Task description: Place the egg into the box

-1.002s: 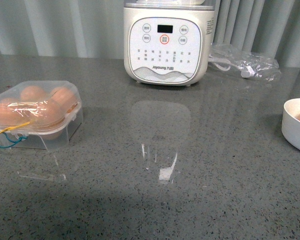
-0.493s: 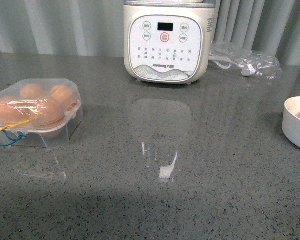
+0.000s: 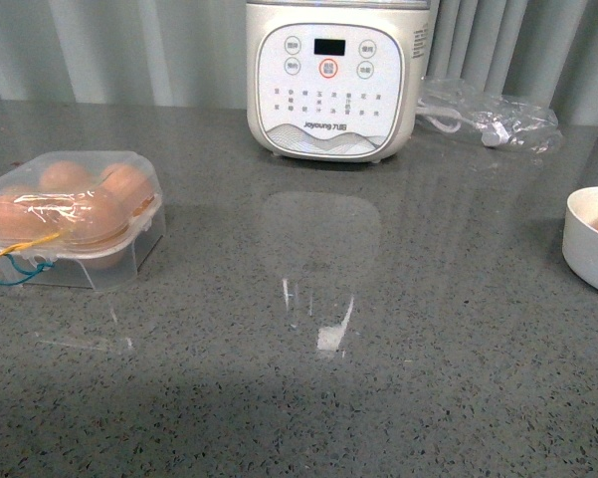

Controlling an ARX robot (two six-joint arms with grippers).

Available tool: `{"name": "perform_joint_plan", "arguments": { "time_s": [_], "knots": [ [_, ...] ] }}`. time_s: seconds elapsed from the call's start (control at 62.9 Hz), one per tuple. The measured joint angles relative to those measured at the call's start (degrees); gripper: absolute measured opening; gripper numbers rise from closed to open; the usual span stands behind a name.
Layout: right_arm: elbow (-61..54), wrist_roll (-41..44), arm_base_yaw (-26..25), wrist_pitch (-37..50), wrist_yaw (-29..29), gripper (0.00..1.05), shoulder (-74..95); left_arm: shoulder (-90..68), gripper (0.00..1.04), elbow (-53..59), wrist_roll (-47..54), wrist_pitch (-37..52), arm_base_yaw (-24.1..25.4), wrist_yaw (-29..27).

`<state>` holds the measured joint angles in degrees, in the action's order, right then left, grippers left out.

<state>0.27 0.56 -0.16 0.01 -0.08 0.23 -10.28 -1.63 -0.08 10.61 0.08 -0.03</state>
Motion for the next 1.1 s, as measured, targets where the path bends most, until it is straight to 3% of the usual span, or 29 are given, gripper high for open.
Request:
{"name": "perform_joint_plan", "arguments": {
  "time_s": [0.111,0.413,0.859,0.938,1.097],
  "knots": [
    [0.0,0.02,0.0,0.0,0.0,0.98,0.0,7.93,0.04,0.0,-0.02,-9.9,0.0,0.0],
    [0.0,0.0,0.0,0.0,0.0,0.98,0.0,10.08,0.04,0.0,-0.04,-10.58,0.0,0.0],
    [0.0,0.0,0.0,0.0,0.0,0.98,0.0,10.08,0.8,0.0,-0.07,-10.58,0.0,0.0],
    [0.0,0.0,0.0,0.0,0.0,0.98,0.0,10.08,0.98,0.0,-0.04,-10.58,0.0,0.0],
    [0.0,0.0,0.0,0.0,0.0,0.98,0.0,10.08,0.98,0.0,-0.04,-10.58,0.0,0.0]
  ]
}}
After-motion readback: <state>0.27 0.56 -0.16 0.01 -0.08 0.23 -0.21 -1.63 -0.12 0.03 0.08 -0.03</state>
